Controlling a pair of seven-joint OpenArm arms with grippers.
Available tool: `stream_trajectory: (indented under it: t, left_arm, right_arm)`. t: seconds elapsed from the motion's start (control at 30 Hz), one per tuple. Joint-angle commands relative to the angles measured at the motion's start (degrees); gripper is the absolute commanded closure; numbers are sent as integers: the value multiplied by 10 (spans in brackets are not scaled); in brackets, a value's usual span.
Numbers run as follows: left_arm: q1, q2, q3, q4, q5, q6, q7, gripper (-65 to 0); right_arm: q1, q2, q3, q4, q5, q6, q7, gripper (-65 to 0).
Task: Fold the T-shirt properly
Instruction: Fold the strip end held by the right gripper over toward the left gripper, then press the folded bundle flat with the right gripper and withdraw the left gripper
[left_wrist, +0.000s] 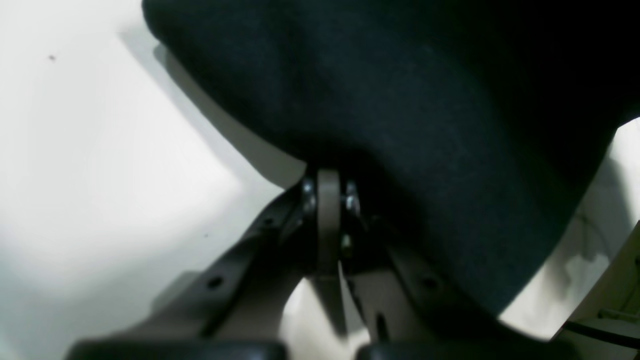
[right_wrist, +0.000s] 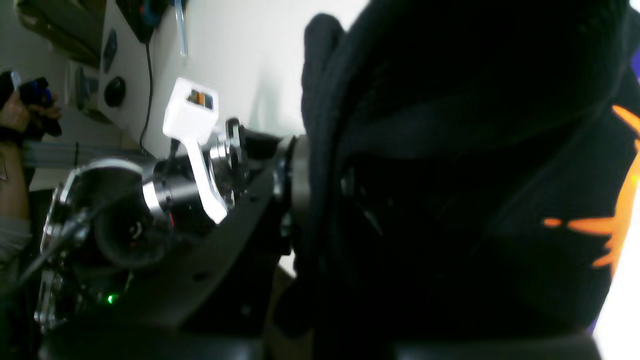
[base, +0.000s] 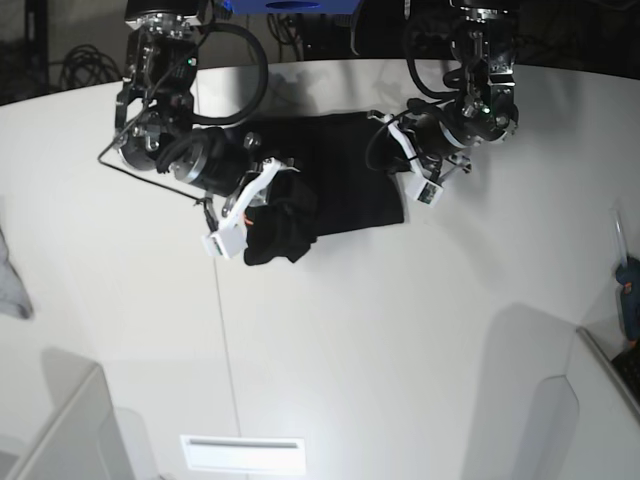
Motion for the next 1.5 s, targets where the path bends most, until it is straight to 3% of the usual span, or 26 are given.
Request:
stream_trajectory:
  t: [0.0, 0.2, 0.33, 0.47, 0.7, 0.87, 1.07, 1.47]
  left_arm:
    - [-1, -1, -2, 11, -11, -3, -10, 0]
    - [1, -2, -6, 14, -12, -3, -10, 0]
    - [17, -3, -6, 26, -12, -3, -10, 0]
    - [40, -7, -9, 61, -13, -3, -12, 0]
    - [87, -7, -99, 103, -13, -9, -10, 0]
    - [111, -10, -173, 104, -14, -70, -10, 0]
    - [133, -11, -268, 103, -14, -70, -10, 0]
    - [138, -11, -379, 100, -14, -70, -10, 0]
  right_arm:
    - [9, -3, -14, -1, 11, 2, 10, 0]
    - [13, 3, -65, -49, 10, 1, 57, 0]
    - [15, 10, -73, -58, 10, -26, 65, 0]
    - [21, 16, -83, -59, 10, -32, 66, 0]
    - [25, 16, -85, -92, 10, -32, 94, 0]
    - [21, 17, -112, -96, 10, -32, 101, 0]
    - [31, 19, -141, -103, 10, -67, 126, 0]
    - [33, 19, -148, -116, 10, -72, 126, 0]
